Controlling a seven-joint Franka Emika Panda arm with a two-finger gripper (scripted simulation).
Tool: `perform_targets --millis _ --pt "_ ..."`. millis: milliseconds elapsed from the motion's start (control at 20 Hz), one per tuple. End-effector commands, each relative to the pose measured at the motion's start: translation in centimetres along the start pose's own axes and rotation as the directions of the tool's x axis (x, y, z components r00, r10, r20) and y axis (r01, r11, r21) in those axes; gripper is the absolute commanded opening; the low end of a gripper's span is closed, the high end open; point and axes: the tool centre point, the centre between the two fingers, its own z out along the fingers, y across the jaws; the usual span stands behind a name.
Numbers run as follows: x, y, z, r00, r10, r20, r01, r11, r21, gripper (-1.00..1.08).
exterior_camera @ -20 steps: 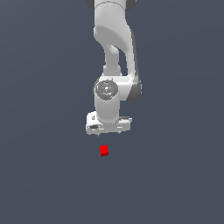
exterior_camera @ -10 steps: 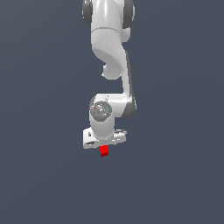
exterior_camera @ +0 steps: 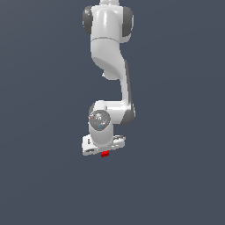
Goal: Pick up the red cube and move it to a goal position.
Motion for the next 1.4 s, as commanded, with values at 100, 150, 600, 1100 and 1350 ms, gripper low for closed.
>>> perform_targets --millis 100,150,600,1100,1350 --pt "0.2 0.1 0.1 1.000 -0.003 -0.001 0.003 1.000 0.000 -1.00" --pt "0.2 0.1 0.1 1.000 -0.003 -0.001 0.003 1.000 0.000 -1.00" --pt "0.2 0.1 0.1 1.000 -0.003 -0.001 0.003 1.000 0.000 -1.00" --pt "-0.7 0.3 -2.1 1.000 -0.003 -0.001 0.003 1.000 0.000 -1.00" --pt "-1.8 0.6 -4.9 1.000 -0.003 -0.001 0.003 1.000 0.000 -1.00"
